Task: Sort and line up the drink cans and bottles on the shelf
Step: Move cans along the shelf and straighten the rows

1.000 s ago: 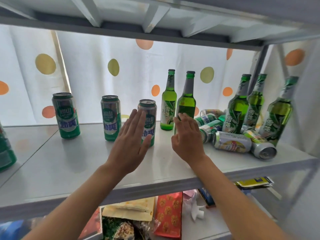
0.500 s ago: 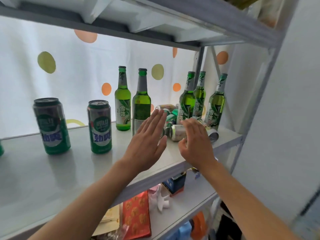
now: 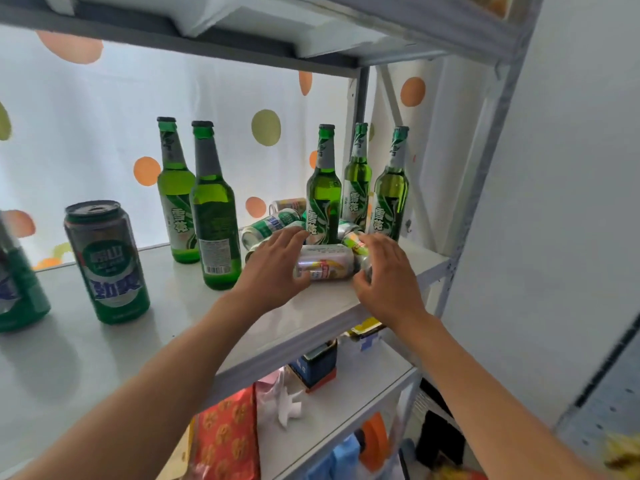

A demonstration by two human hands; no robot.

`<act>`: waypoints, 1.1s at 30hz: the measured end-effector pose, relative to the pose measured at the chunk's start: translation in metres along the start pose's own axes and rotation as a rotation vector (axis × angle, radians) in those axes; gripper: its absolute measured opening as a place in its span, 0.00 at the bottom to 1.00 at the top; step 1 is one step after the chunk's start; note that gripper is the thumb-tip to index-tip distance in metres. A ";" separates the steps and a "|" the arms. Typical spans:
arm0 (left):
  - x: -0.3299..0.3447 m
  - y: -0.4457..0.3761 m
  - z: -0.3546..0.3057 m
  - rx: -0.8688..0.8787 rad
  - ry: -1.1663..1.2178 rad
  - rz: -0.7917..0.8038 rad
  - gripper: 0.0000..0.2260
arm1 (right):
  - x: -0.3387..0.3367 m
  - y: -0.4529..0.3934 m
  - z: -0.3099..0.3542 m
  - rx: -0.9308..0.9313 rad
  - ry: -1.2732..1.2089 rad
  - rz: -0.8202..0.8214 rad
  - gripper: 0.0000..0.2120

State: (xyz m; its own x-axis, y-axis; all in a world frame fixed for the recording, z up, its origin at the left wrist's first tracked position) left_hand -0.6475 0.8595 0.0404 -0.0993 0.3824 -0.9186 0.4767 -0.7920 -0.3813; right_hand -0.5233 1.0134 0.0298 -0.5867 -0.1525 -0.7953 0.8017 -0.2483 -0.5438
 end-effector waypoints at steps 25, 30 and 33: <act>0.003 -0.036 0.010 -0.190 0.362 0.368 0.23 | 0.012 -0.006 -0.017 -0.136 -0.101 -0.065 0.23; -0.012 -0.023 0.019 -0.259 0.516 0.339 0.21 | 0.009 -0.003 -0.007 -0.127 -0.135 -0.076 0.23; -0.016 -0.007 0.024 -0.298 0.671 0.262 0.22 | 0.010 -0.004 0.001 -0.092 -0.206 -0.065 0.21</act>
State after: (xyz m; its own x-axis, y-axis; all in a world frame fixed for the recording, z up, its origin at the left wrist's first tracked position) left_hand -0.6699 0.8471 0.0554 0.5537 0.4818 -0.6791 0.6354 -0.7717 -0.0294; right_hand -0.5326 1.0121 0.0244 -0.6408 -0.3336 -0.6914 0.7630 -0.1769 -0.6218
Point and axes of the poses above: each hand's wrist, its own y-axis away from the middle knuckle, its own x-axis out of the palm, z = x × y, the point moved 4 cm from there along -y, towards the middle knuckle, and after that the axes turned 12 degrees about z, right-handed, at the moved point
